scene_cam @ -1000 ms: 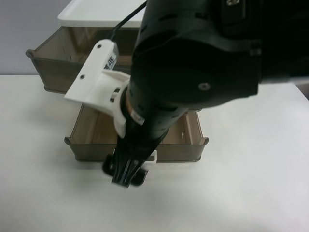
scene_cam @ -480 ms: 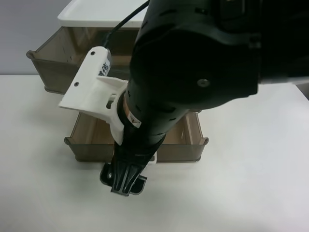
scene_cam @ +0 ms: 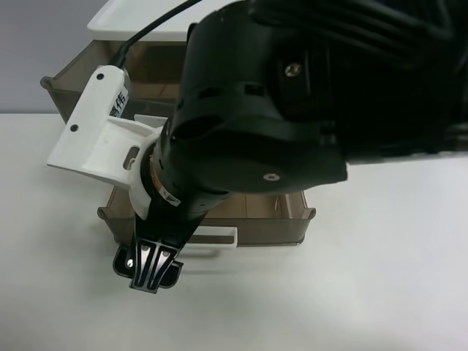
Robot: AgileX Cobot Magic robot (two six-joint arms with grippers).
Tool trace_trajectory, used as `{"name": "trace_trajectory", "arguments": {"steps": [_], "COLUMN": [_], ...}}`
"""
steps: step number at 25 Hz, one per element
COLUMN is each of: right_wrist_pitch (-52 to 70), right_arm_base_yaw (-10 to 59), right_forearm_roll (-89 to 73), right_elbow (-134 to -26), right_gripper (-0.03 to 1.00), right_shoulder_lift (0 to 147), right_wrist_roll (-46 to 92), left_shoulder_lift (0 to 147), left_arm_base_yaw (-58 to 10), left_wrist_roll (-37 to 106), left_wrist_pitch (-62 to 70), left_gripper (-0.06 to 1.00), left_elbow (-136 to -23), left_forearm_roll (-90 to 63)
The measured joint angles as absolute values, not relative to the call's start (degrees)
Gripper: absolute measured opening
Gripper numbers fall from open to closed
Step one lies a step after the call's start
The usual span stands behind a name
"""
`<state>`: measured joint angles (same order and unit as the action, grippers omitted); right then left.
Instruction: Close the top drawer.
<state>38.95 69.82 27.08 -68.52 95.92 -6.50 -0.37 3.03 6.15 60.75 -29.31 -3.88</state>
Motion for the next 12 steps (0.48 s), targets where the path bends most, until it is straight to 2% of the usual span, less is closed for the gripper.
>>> {"name": "trace_trajectory", "arguments": {"steps": [6,12], "right_wrist_pitch": [40.2,39.9], "right_arm_base_yaw": [68.4,64.0], "right_forearm_roll": [32.7,32.8], "right_elbow": [-68.5,-68.5], "right_gripper": [0.99,0.99], "right_shoulder_lift": [96.2,96.2], "right_wrist_roll": [-9.9,-10.1], "left_shoulder_lift": [-0.4,-0.4], "left_arm_base_yaw": [3.0,3.0], "left_wrist_roll": [6.1,6.1], "left_wrist_pitch": [60.7,60.7], "left_gripper": [0.99,0.99], "left_elbow": [-29.3,-29.3], "left_forearm_roll": [-3.9,-3.9]}}
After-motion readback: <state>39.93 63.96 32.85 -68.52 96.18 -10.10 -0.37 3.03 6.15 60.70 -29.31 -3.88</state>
